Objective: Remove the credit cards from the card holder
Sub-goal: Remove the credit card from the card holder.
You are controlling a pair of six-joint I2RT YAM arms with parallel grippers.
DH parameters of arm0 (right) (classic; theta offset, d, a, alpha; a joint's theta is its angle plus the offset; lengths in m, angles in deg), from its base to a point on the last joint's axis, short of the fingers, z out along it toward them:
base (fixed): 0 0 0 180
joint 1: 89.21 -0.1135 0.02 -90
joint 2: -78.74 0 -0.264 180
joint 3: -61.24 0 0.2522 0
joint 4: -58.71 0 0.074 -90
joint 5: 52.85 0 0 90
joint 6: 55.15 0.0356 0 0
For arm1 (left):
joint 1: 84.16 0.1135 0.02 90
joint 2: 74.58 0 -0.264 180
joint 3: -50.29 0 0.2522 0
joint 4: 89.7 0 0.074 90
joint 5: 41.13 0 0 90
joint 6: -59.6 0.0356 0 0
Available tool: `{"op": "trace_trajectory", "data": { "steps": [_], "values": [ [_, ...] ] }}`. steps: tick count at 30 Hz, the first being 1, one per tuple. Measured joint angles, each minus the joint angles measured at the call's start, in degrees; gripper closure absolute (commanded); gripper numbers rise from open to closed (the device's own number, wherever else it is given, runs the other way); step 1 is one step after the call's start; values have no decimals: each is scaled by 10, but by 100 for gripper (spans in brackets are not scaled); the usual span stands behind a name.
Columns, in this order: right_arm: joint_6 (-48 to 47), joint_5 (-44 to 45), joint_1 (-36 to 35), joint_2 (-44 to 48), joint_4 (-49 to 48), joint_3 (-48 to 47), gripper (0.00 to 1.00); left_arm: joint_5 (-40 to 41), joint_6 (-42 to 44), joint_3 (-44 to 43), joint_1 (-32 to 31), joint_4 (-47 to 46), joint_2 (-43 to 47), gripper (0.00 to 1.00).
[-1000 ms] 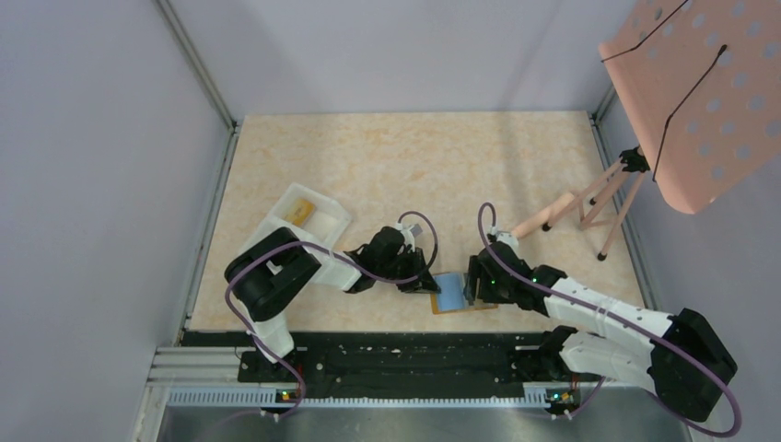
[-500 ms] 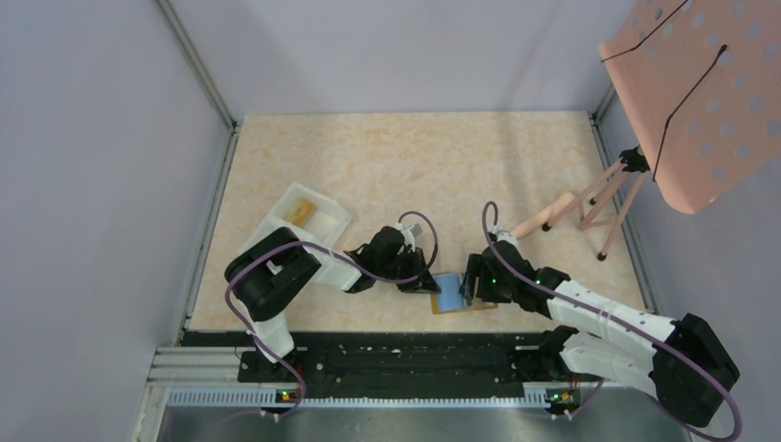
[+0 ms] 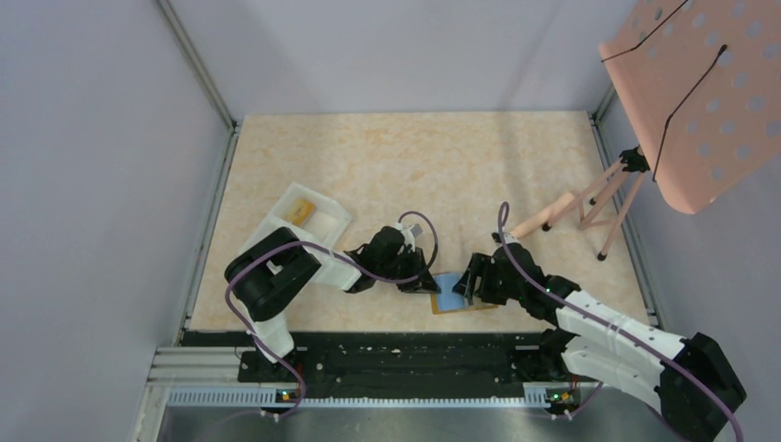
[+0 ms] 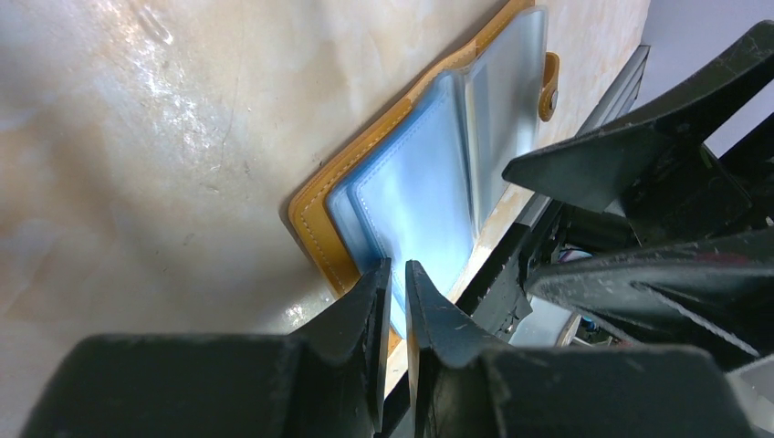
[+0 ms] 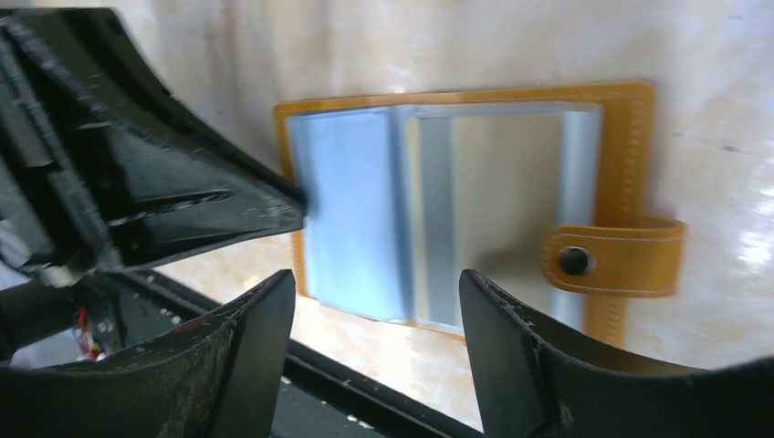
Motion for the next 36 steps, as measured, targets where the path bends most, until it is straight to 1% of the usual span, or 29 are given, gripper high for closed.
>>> {"op": "trace_trajectory", "data": {
  "steps": [4, 9, 12, 18, 26, 36],
  "values": [
    [-4, 24, 18, -20, 43, -15, 29, 1, 0, 0, 0, 0, 0, 82],
    [-4, 50, 25, -26, 71, -25, 27, 2, 0, 0, 0, 3, 2, 82],
    [-8, 58, 30, -26, 75, -25, 28, 2, 0, 0, 0, 4, 2, 82],
    [-16, 61, 34, -30, 77, -25, 33, 2, 0, -2, 0, 7, 2, 82],
    [-23, 62, 36, -35, 76, -26, 32, 2, 0, -2, 0, 7, 2, 82],
    [-32, 84, 37, -35, 96, -32, 33, 2, 0, -2, 0, 8, 2, 82]
  ]
}}
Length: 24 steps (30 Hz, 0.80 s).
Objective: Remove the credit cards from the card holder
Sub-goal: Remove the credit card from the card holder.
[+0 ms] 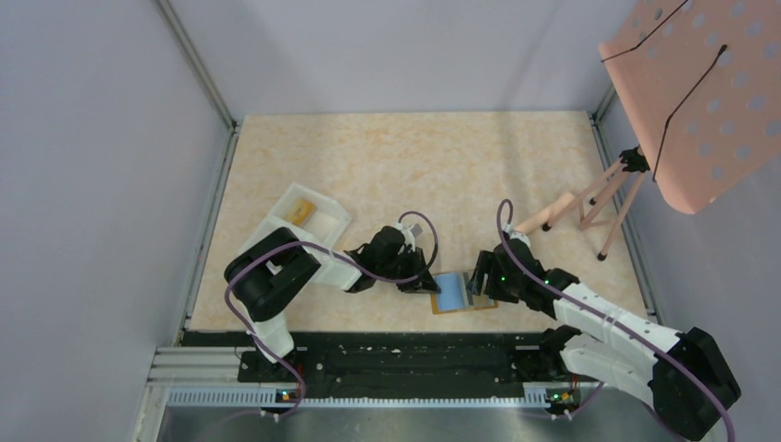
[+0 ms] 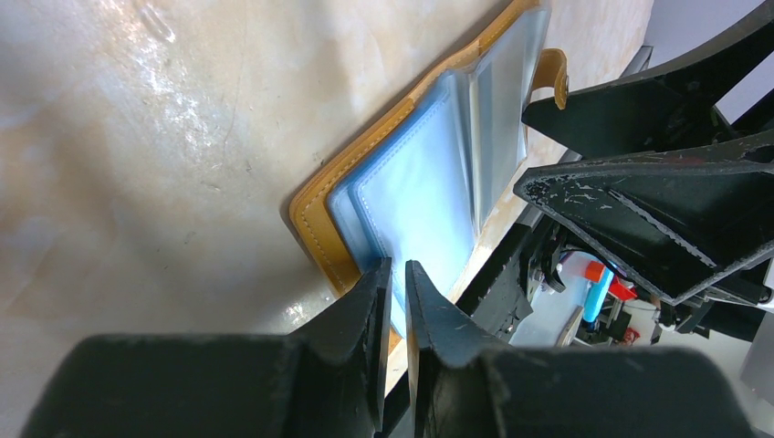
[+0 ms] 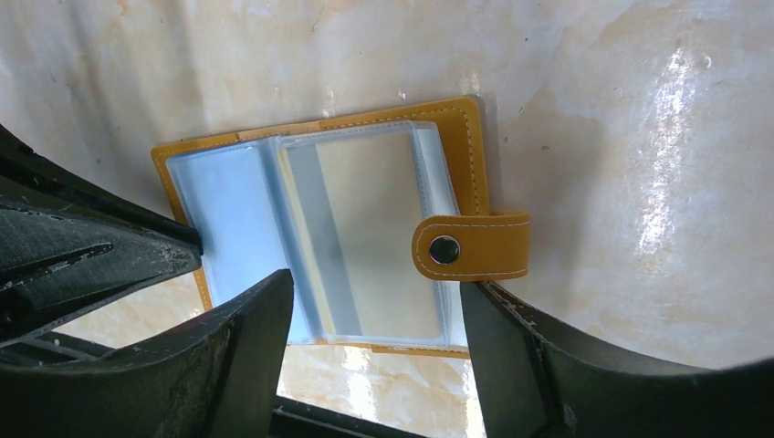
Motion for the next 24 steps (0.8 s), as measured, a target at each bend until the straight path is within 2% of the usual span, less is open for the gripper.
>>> {"op": "trace_trajectory", "data": {
  "steps": [7, 16, 24],
  "values": [
    [-7, -7, 0, -7, -3, -3, 35, 0, 0, -2, 0, 4, 0, 82],
    [-7, -35, 1, -7, -20, 3, 45, 3, 0, -3, 0, 11, 3, 82],
    [-6, -61, 4, 17, -28, 14, 46, 3, 0, -3, 0, 14, 4, 82]
  ]
}}
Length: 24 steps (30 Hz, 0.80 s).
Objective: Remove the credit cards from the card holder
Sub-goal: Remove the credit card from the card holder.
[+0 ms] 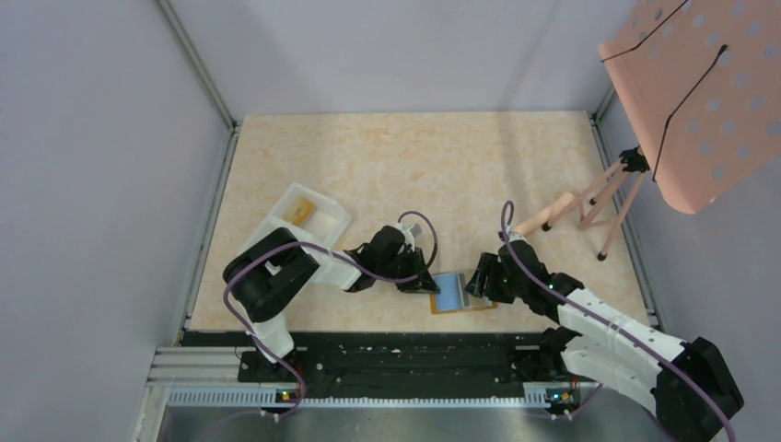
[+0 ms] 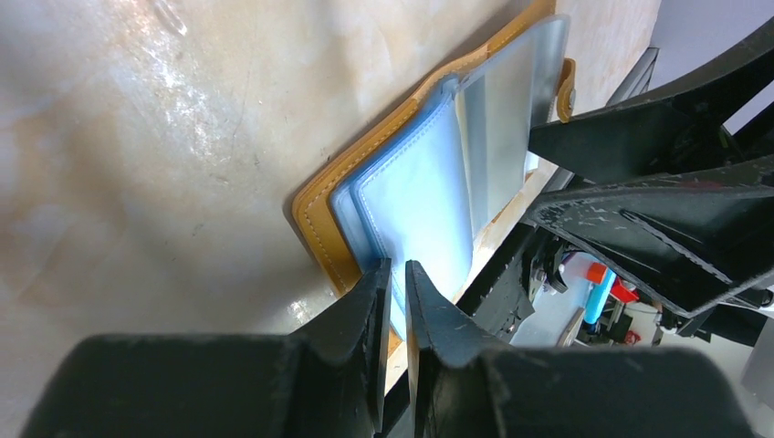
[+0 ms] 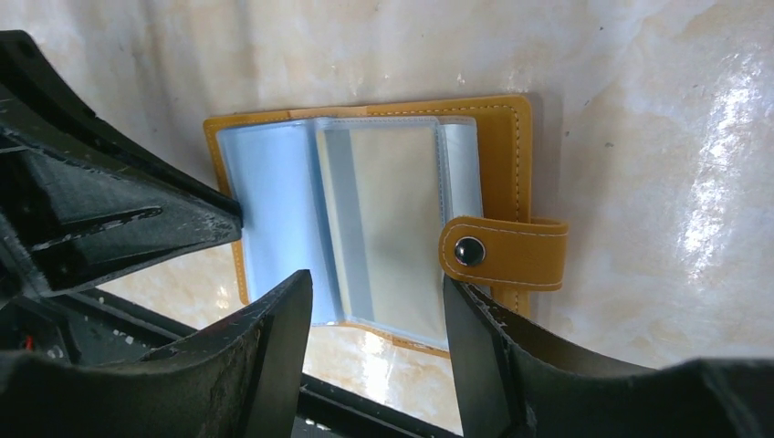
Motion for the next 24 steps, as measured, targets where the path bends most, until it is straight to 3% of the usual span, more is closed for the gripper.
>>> {"op": "trace_trajectory", "data": {
  "steps": [11, 24],
  "values": [
    [21, -53, 5, 40, -42, 36, 50, 6, 3, 2, 4, 27, 15, 82],
    [25, -76, 8, 40, -54, 36, 68, 19, 4, 12, 5, 33, 30, 82]
  ]
}}
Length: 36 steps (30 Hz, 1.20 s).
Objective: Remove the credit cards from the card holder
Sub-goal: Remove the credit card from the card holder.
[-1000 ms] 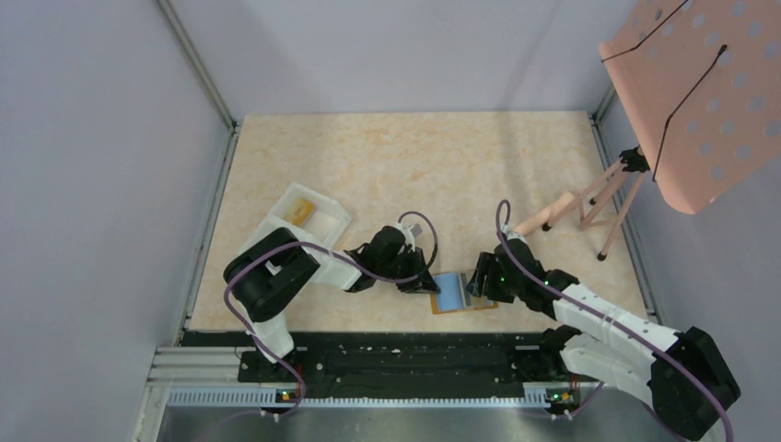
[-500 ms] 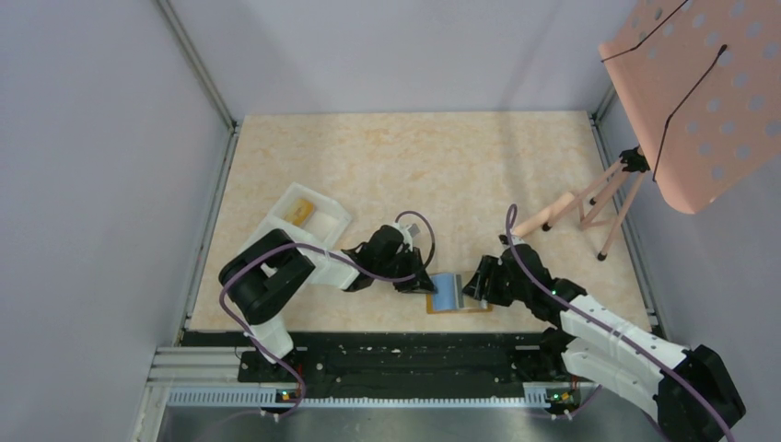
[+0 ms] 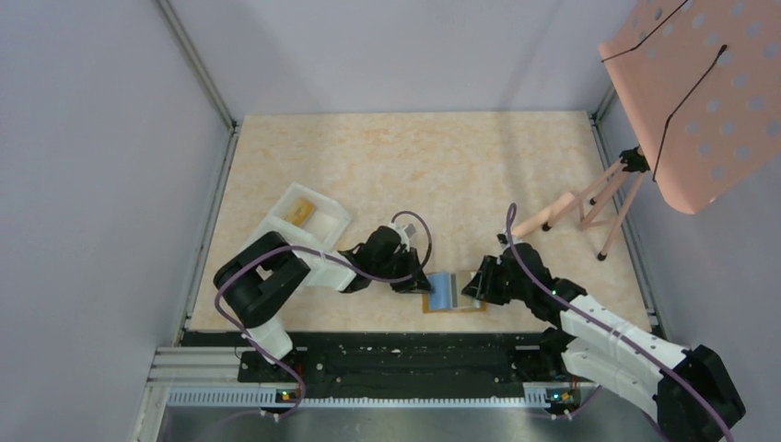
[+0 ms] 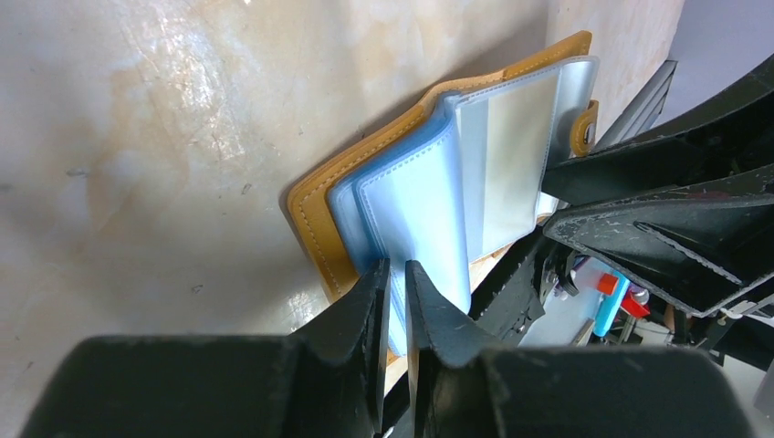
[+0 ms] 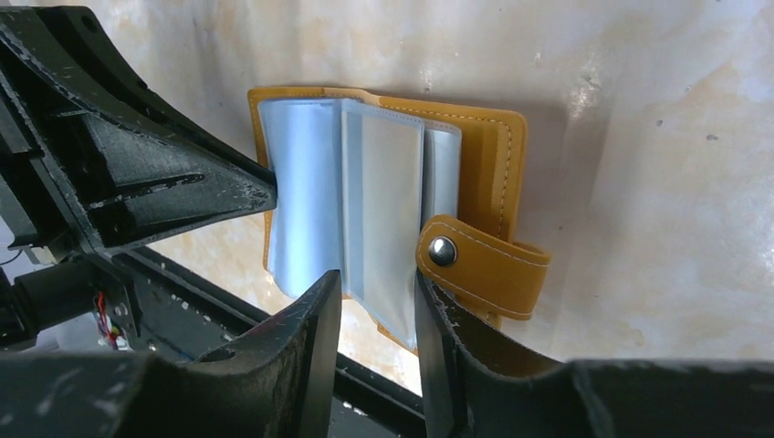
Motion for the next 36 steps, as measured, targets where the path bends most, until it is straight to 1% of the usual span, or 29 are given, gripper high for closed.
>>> {"op": "trace_trajectory", "data": {
  "steps": [3, 5, 7, 11, 14, 18, 21, 29, 36],
  "values": [
    [0, -7, 0, -2, -11, -1, 73, 3, 0, 4, 0, 0, 4, 82],
    [8, -28, -1, -4, -30, -2, 76, 4, -1, 4, -1, -1, 4, 82],
    [15, -54, -4, -5, -57, -5, 77, 5, -2, 4, -4, -2, 3, 82],
    [22, -77, -4, -5, -91, -8, 77, 9, -3, 4, -7, -2, 4, 82],
    [24, -84, -4, -7, -101, -8, 75, 12, -5, 6, -8, -5, 4, 82],
    [25, -89, -4, -27, -115, -8, 68, 12, -8, 7, -8, -5, 4, 82],
    [25, -84, -4, -38, -118, -8, 65, 22, -11, 10, -11, 2, 14, 82],
    [-9, -54, -4, -73, -97, -8, 65, 91, -4, 11, -15, 125, 87, 80],
    [-28, -73, -4, -101, -121, -8, 68, 116, -3, -6, -19, 174, 109, 79]
  ]
}}
